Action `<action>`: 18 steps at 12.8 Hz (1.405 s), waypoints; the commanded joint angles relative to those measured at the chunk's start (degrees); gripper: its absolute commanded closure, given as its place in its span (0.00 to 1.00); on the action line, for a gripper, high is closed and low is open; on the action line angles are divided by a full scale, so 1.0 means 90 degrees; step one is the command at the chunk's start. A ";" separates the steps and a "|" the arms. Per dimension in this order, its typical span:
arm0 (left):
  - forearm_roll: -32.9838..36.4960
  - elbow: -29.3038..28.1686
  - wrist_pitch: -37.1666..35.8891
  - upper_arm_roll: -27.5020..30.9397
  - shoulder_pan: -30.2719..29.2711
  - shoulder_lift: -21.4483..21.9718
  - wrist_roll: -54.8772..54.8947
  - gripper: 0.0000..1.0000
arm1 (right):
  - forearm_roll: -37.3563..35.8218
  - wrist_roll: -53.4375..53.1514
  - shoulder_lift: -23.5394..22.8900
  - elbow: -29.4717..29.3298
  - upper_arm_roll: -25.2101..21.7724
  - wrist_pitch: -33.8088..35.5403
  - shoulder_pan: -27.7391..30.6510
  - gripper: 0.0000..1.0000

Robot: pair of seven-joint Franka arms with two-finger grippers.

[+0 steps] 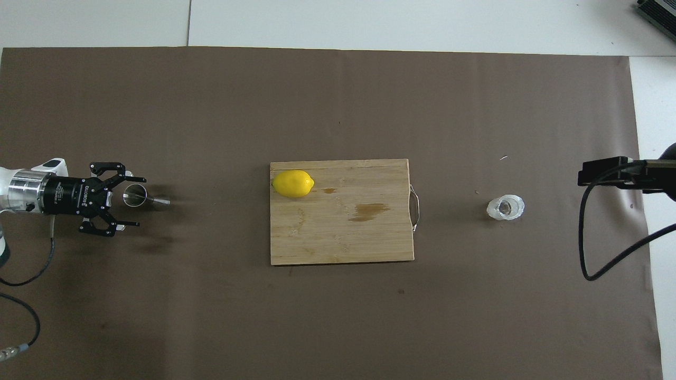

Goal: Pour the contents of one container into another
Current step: 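Grasp the metal cup with the left gripper and carry it over the board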

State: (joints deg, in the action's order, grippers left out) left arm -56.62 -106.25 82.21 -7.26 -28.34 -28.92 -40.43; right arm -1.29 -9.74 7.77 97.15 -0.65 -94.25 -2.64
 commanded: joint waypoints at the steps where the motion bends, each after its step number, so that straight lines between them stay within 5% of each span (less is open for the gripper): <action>1: -0.0115 -0.0138 0.0007 -0.0131 -0.0230 0.0049 0.0030 0.00 | 0.0133 0.0037 0.0064 -0.0003 0.0014 0.0082 0.0069 0.00; 9: -0.0222 -0.0147 -0.0003 -0.0199 -0.0259 0.0049 0.0039 0.00 | 0.0133 0.0037 0.0064 -0.0003 0.0014 0.0082 0.0069 0.00; 12: -0.0223 -0.0147 -0.0003 -0.0228 -0.0269 0.0049 0.0029 0.17 | 0.0133 0.0037 0.0064 -0.0003 0.0014 0.0082 0.0069 0.00; 18: -0.0223 -0.0167 0.0016 -0.0228 -0.0279 0.0049 0.0020 0.18 | 0.0133 0.0037 0.0064 -0.0003 0.0014 0.0082 0.0069 0.00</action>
State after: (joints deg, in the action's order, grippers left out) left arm -57.59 -106.49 82.14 -8.51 -29.69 -28.92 -40.43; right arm -1.29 -9.74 7.77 97.15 -0.65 -94.25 -2.64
